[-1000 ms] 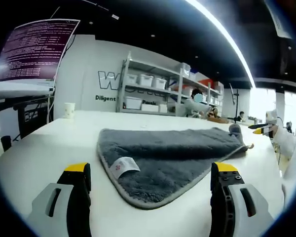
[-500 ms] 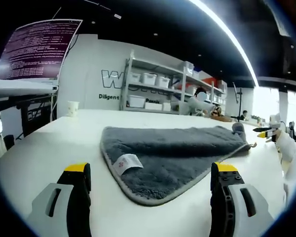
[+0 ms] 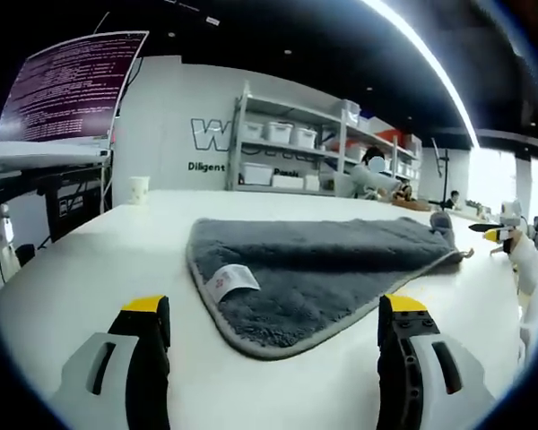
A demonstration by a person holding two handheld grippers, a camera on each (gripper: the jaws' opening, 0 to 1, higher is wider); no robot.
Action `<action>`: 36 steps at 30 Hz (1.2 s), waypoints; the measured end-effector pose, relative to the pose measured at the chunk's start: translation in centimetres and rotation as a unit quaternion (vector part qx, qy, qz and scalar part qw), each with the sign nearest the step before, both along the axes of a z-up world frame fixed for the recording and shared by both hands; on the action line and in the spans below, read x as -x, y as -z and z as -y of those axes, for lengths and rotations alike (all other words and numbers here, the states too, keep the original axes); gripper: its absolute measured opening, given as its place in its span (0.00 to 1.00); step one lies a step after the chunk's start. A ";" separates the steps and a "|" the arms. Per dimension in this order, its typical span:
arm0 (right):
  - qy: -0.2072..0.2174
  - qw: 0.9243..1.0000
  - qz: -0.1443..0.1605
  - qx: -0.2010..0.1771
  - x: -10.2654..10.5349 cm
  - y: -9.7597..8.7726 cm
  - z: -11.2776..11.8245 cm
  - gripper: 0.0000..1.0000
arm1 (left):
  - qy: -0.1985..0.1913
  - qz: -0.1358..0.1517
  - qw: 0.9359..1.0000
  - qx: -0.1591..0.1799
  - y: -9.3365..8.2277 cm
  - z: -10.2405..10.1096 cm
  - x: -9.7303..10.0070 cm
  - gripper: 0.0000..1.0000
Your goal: Open the folded towel by lifting each exposed corner and separating the folded layers until the towel lies flat within the target outline without major curled edges
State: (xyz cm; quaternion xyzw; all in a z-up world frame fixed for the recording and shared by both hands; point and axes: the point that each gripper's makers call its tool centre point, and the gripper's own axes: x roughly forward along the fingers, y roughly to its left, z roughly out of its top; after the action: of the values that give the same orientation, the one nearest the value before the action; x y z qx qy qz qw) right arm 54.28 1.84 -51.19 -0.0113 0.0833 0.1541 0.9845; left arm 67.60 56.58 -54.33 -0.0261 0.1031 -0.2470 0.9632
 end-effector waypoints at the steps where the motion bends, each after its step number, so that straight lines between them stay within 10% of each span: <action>1: 0.000 1.000 0.003 -0.004 0.0 -0.1 0.0 0.99 | 0.003 0.000 1.000 -0.002 0.0 0.2 0.2 0.89; 17: -0.007 1.000 -0.007 -0.013 0.4 0.2 -0.1 0.95 | -0.010 -0.003 1.000 0.000 0.2 -0.8 0.4 0.35; 36: -0.002 1.000 0.003 -0.031 0.9 -0.3 -0.2 0.85 | -0.031 -0.025 0.998 -0.047 1.4 -1.5 0.5 0.08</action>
State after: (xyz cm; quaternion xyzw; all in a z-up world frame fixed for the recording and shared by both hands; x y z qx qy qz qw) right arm 53.34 1.99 -50.88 0.0186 0.0755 0.1585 0.9843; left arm 67.06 58.11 -55.71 0.0098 0.1374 -0.2111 0.9677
